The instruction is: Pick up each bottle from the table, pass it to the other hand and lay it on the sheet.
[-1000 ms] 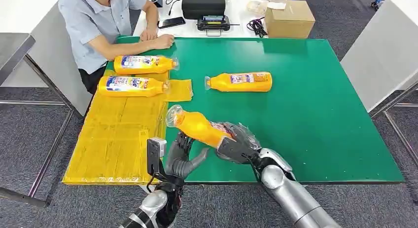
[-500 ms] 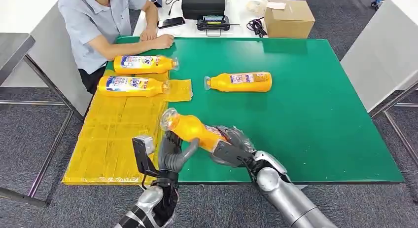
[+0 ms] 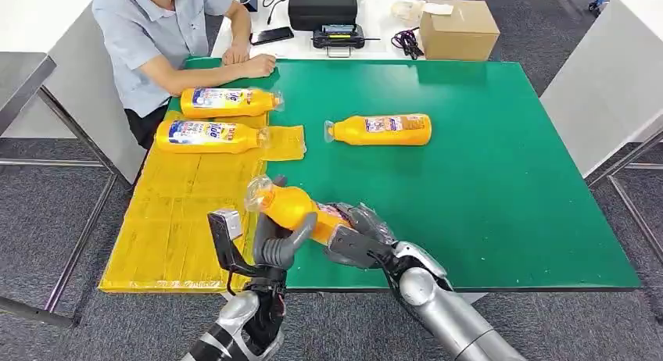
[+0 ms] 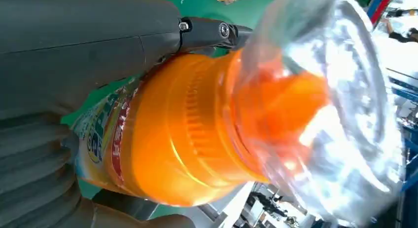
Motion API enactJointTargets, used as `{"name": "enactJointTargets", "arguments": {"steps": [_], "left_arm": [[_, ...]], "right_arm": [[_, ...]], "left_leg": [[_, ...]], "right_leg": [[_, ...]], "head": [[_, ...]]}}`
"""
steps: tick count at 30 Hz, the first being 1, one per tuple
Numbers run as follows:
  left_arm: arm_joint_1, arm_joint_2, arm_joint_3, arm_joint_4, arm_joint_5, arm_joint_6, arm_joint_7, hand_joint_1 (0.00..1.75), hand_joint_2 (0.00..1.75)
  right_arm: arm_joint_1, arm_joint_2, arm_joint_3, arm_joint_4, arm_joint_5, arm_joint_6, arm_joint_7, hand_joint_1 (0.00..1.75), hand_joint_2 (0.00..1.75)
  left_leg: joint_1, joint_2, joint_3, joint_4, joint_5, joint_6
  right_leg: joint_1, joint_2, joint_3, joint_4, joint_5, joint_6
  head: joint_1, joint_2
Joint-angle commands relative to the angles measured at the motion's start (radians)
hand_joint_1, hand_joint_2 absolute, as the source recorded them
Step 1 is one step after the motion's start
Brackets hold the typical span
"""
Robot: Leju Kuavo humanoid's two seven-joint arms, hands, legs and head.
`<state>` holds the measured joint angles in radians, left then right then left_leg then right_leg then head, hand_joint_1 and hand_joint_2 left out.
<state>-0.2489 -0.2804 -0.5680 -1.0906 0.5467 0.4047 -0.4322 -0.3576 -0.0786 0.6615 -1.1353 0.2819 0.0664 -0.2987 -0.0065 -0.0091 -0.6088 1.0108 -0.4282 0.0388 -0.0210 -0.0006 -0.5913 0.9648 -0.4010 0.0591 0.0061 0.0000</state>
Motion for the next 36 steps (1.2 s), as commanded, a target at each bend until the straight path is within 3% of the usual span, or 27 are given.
{"name": "enactJointTargets", "arguments": {"steps": [1, 13, 14, 15, 18, 20, 24, 26, 27, 36], "left_arm": [[-0.040, -0.006, 0.000, 0.101, 0.006, -0.043, 0.024, 0.00, 1.75], [-0.022, -0.011, 0.044, 0.027, 0.018, -0.044, -0.003, 0.00, 1.75], [-0.019, -0.013, 0.048, 0.018, 0.013, -0.036, -0.016, 1.01, 1.75], [-0.016, -0.013, 0.054, 0.007, 0.011, -0.034, -0.026, 1.75, 1.75], [-0.021, 0.000, 0.050, -0.009, -0.012, -0.017, -0.040, 1.75, 1.75], [-0.035, 0.013, 0.055, -0.004, -0.005, -0.019, -0.054, 1.75, 1.75], [-0.037, 0.016, 0.056, -0.004, -0.005, -0.019, -0.054, 1.75, 1.75], [-0.034, 0.016, 0.053, -0.011, -0.005, -0.017, -0.073, 1.75, 1.75], [-0.030, 0.020, 0.050, -0.023, -0.003, -0.018, -0.079, 1.75, 1.75], [-0.020, 0.034, 0.039, -0.063, 0.007, -0.025, -0.070, 1.75, 1.75]], "right_arm": [[-0.057, 0.008, 0.038, 0.033, -0.006, 0.003, -0.010, 1.75, 1.75], [-0.035, 0.004, 0.033, 0.021, -0.014, -0.001, -0.012, 1.75, 1.75], [-0.033, 0.004, 0.033, 0.019, -0.017, 0.001, -0.013, 1.75, 1.75], [-0.031, 0.002, 0.033, 0.017, -0.018, 0.001, -0.014, 1.75, 1.75], [-0.031, -0.002, 0.031, 0.014, -0.019, 0.000, -0.014, 1.75, 1.75], [-0.033, 0.001, 0.028, 0.017, -0.024, 0.002, -0.014, 1.45, 1.75], [-0.034, 0.002, 0.027, 0.016, -0.024, 0.002, -0.013, 1.45, 1.75], [-0.033, 0.002, 0.026, 0.020, -0.025, 0.002, -0.013, 0.37, 1.75], [-0.030, 0.004, 0.023, 0.024, -0.025, 0.001, -0.013, 0.03, 1.75], [-0.026, 0.024, 0.004, 0.046, -0.031, -0.010, -0.016, 0.00, 1.75]], "left_leg": [[0.001, 0.002, 0.003, 0.000, -0.001, -0.002], [0.000, 0.001, 0.002, 0.000, -0.001, -0.001], [0.001, 0.002, 0.004, 0.000, -0.002, -0.002], [0.001, 0.002, 0.003, 0.000, -0.002, -0.002], [0.001, 0.002, 0.003, 0.000, -0.002, -0.002], [0.001, 0.001, 0.001, 0.000, -0.001, -0.001], [0.001, 0.001, 0.002, 0.000, -0.001, -0.001], [0.001, 0.002, 0.003, 0.000, -0.001, -0.002], [0.001, 0.001, 0.004, 0.000, -0.002, -0.003], [0.001, 0.003, 0.004, 0.000, -0.002, -0.002]], "right_leg": [[0.001, 0.002, 0.002, 0.000, -0.001, -0.002], [0.001, 0.001, 0.002, 0.000, -0.001, -0.002], [0.001, 0.001, 0.003, 0.000, -0.001, -0.003], [0.001, 0.001, 0.003, 0.000, -0.001, -0.002], [0.001, 0.001, 0.003, 0.000, -0.001, -0.002], [0.001, 0.001, 0.001, 0.000, 0.000, -0.002], [0.001, 0.001, 0.002, 0.000, 0.000, -0.002], [0.001, 0.001, 0.003, 0.000, -0.001, -0.002], [0.001, 0.001, 0.004, 0.000, -0.001, -0.003], [0.001, 0.002, 0.003, 0.000, -0.001, -0.003]], "head": [[0.000, 0.000], [0.000, 0.000], [0.000, 0.000], [0.000, 0.000], [0.000, 0.000], [0.000, 0.000], [0.000, 0.000], [0.000, 0.000], [0.000, 0.000], [0.000, 0.000]]}}
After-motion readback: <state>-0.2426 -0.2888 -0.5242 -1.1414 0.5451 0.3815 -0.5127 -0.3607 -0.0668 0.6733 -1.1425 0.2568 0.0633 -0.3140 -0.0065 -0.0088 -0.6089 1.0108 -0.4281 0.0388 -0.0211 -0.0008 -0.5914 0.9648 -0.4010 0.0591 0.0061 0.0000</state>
